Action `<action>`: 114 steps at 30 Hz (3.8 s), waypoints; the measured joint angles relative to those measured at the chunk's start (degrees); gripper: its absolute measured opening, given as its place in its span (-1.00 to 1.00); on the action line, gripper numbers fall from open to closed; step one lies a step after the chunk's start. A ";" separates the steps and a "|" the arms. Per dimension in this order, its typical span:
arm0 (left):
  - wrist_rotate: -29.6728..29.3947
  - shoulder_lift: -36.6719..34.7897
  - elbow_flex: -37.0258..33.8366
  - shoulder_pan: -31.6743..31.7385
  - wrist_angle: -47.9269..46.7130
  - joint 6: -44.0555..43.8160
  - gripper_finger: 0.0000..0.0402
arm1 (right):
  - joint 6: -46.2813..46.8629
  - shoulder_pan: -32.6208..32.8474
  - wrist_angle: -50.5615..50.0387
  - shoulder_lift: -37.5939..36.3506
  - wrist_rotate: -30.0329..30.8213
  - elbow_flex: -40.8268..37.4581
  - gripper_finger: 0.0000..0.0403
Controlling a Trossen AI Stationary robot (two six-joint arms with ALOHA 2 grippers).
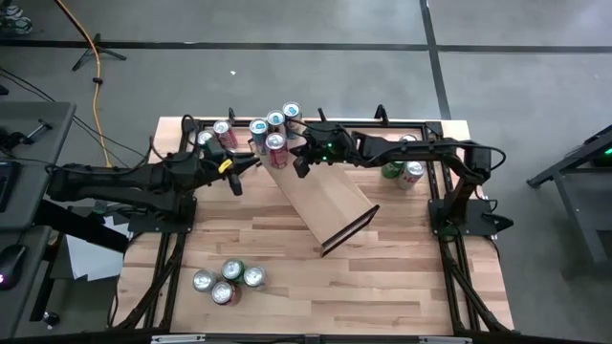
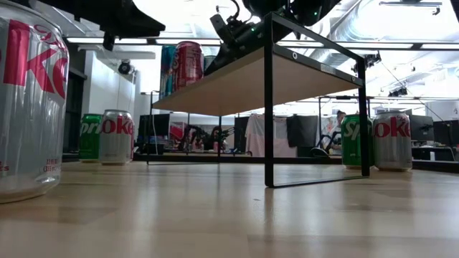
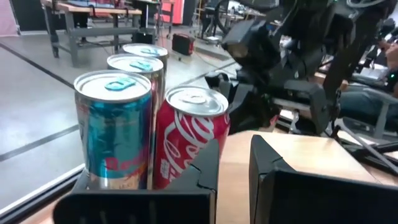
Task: Place canned beverage on shelf
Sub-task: Put the middle right red soda can on the shelf, then put the top red soda can on the shelf aligned with the other red soda can
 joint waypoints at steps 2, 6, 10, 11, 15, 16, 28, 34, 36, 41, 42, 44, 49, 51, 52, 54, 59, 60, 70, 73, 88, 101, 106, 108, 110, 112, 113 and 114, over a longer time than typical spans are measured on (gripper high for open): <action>-0.02 0.00 0.00 0.02 -0.09 0.00 -1.00 | -0.04 0.00 1.32 0.39 0.02 0.02 -1.00; 0.26 0.03 0.00 0.00 -1.31 -0.19 -1.00 | 0.32 0.00 2.39 0.49 -0.45 0.02 -1.00; 0.35 0.07 0.00 0.00 -2.15 -0.13 -1.00 | -0.10 0.00 2.42 0.49 -1.00 0.02 -1.00; 0.35 0.05 0.00 0.00 -2.07 -0.13 -1.00 | -0.14 0.00 2.40 0.49 -1.43 0.02 -1.00; 1.01 -1.60 0.00 0.00 -1.72 0.72 -1.00 | -2.63 0.00 -2.04 -1.26 -1.73 -0.04 -1.00; 1.97 -2.35 0.00 0.02 -1.44 1.23 -1.00 | -3.85 0.00 -3.58 -2.45 -1.75 -0.04 -1.00; 8.91 -8.15 5.88 0.00 -0.99 5.91 -1.00 | -13.62 0.41 -23.80 -24.22 -3.60 -0.02 -1.00; 5.01 -8.04 6.44 0.12 -1.28 4.22 -0.97 | -12.28 1.03 -24.14 -29.90 -1.75 -0.02 -1.00; 1.44 -7.90 7.95 1.19 -3.47 3.74 -0.89 | -10.96 0.98 -24.41 -30.83 -0.74 -0.02 -1.00; -6.20 -5.49 18.30 8.48 -16.99 7.62 -0.51 | -10.58 0.98 -25.01 -31.49 1.39 -0.02 -1.00; -8.15 -4.48 20.67 10.57 -19.77 8.79 -0.41 | -10.58 0.98 -25.38 -31.47 1.49 -0.02 -1.00; -10.33 -1.62 25.05 15.11 -25.14 10.63 -0.24 | -10.63 0.98 -26.29 -31.47 1.54 -0.02 -1.00; -5.96 7.51 31.96 28.57 -39.26 8.28 0.07 | -10.63 0.87 -29.20 -31.44 1.54 -0.02 -1.00; -1.16 11.65 32.74 33.68 -43.16 6.47 0.14 | -10.65 0.76 -30.50 -31.44 1.54 -0.02 -1.00; 1.32 13.70 32.91 36.01 -44.57 5.22 0.16 | -10.65 0.76 -31.25 -31.44 1.54 -0.02 -1.00; 6.16 17.73 33.18 40.51 -47.75 2.83 0.19 | -10.65 0.76 -32.83 -31.44 1.54 -0.02 -1.00; 13.26 26.39 34.52 48.74 -54.01 -4.20 0.21 | -10.67 0.76 -36.55 -31.44 1.56 -0.02 -1.00; 13.73 27.74 34.69 49.90 -54.56 -5.39 0.21 | -10.89 0.76 -37.04 -31.44 1.56 -0.02 -1.00; 14.52 36.84 34.80 54.66 -52.61 -11.03 0.21 | -11.09 0.76 -37.24 -31.44 1.56 -0.02 -1.00; 14.91 39.36 34.80 55.35 -52.64 -12.69 0.21 | -11.09 0.76 -37.24 -31.42 1.56 -0.02 -1.00; 19.00 47.85 34.66 58.01 -53.14 -14.82 0.21 | -10.67 0.76 -37.22 -31.42 1.58 -0.02 -1.00; 19.24 48.55 34.75 57.96 -54.25 -13.20 0.21 | -10.67 0.76 -37.18 -31.40 1.60 -0.02 -1.00; 19.15 48.55 34.75 57.66 -54.25 -13.16 0.17 | -10.67 0.76 -37.07 -31.40 1.60 -0.02 -1.00; 19.07 48.53 34.75 57.64 -54.25 -13.15 0.10 | -10.67 0.76 -37.06 -31.40 1.60 -0.02 -1.00; 18.99 48.49 34.75 57.47 -54.27 -13.14 0.00 | -10.67 0.76 -37.05 -31.40 1.60 -0.02 -1.00; 18.71 48.44 34.75 57.16 -54.27 -13.00 -0.12 | -10.67 0.76 -37.05 -31.40 1.60 -0.02 -1.00; 18.67 48.37 34.75 57.09 -54.25 -12.57 -0.18 | -10.67 0.76 -37.05 -31.40 1.60 -0.02 -1.00; 18.66 48.26 34.75 57.07 -54.25 -11.97 -0.24 | -10.67 0.76 -37.05 -31.40 1.60 -0.02 -1.00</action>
